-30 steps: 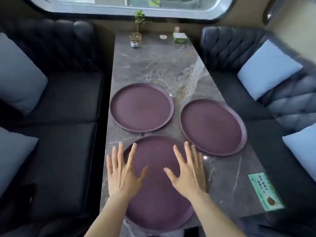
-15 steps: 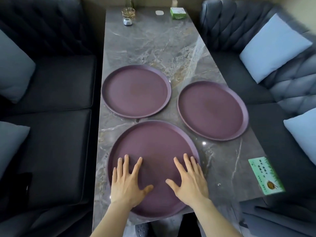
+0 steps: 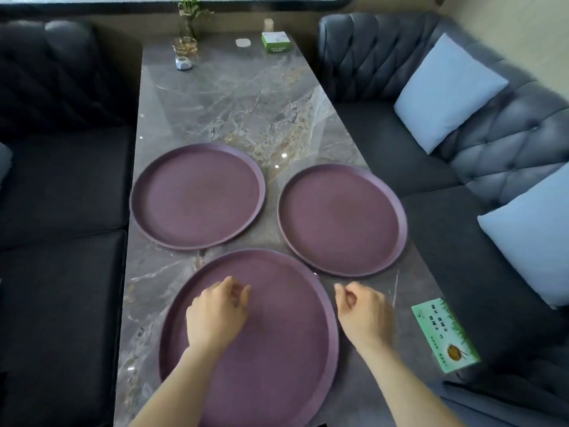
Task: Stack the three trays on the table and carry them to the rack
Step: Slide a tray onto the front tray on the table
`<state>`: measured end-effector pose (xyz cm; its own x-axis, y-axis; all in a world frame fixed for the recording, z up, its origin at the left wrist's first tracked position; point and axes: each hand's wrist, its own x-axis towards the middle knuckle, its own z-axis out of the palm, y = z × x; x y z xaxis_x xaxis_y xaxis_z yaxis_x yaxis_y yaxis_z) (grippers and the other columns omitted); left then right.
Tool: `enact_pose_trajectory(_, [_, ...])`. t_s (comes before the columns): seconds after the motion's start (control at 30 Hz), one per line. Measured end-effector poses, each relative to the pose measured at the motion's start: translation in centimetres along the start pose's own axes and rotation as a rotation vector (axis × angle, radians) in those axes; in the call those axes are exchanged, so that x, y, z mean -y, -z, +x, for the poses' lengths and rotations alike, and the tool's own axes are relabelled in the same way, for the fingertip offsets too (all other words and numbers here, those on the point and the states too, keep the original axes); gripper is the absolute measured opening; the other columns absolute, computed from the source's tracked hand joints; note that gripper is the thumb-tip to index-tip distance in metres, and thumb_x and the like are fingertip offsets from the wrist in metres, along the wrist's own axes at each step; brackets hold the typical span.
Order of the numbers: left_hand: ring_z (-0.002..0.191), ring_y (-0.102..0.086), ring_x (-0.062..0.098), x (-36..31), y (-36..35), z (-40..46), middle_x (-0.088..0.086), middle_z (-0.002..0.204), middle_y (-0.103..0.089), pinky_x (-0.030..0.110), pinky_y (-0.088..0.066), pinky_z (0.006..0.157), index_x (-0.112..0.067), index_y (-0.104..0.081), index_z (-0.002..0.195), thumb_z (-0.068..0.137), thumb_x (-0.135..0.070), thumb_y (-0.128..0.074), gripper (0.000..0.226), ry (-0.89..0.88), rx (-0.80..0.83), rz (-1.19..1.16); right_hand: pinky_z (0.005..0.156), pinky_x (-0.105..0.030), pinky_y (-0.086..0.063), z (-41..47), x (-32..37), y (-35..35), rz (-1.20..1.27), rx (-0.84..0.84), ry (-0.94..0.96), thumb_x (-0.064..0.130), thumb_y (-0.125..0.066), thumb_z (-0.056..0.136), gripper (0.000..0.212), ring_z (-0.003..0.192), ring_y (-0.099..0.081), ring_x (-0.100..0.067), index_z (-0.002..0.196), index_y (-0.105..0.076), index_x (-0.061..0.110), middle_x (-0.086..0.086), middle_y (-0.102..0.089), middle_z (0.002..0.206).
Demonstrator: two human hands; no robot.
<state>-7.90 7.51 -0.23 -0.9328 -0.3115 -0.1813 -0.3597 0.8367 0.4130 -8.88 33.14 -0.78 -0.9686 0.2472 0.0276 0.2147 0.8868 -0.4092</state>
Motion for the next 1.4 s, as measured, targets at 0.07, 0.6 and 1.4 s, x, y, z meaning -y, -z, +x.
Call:
enact_pose_trajectory(0.07, [0.093,-0.069,0.025,-3.2,0.2,2.9,-0.014,0.092,-0.074,0.033,-0.046,0.071,-0.031,-0.067,0.094,0.088,-0.051,-0.056,0.024,0.029,0.002,-0.128,0.046,-0.029,-0.036,3.9,-1.5,1.5,0.011,-0.049,-0.11,0.039,-0.061,0.088,0.038,0.055,-0.057,-0.031,0.058,-0.055,0.015,0.002,-0.062,0.055])
enact_pose_trajectory(0.6, [0.131,-0.051,0.027,-17.2,-5.3,18.6,0.005,0.152,-0.041,0.04,-0.041,0.101,-0.027,-0.027,0.154,0.086,-0.047,-0.063,0.08,0.316,0.198,-0.401,0.099,-0.048,-0.046,25.7,-8.5,3.2,0.287,0.193,-0.58,0.041,-0.06,0.089,0.057,0.125,-0.053,-0.031,0.142,-0.046,0.025,-0.007,-0.053,0.141])
enact_pose_trajectory(1.4, [0.114,-0.064,0.028,-8.1,3.6,11.3,-0.004,0.111,-0.076,0.037,-0.047,0.095,-0.028,-0.072,0.113,0.085,-0.039,-0.065,0.031,0.347,0.046,-0.371,0.071,-0.035,-0.044,11.4,-2.5,5.5,0.175,-0.037,-0.653,0.026,-0.059,0.09,0.019,0.079,-0.054,-0.031,0.091,-0.068,0.01,-0.008,-0.063,0.082])
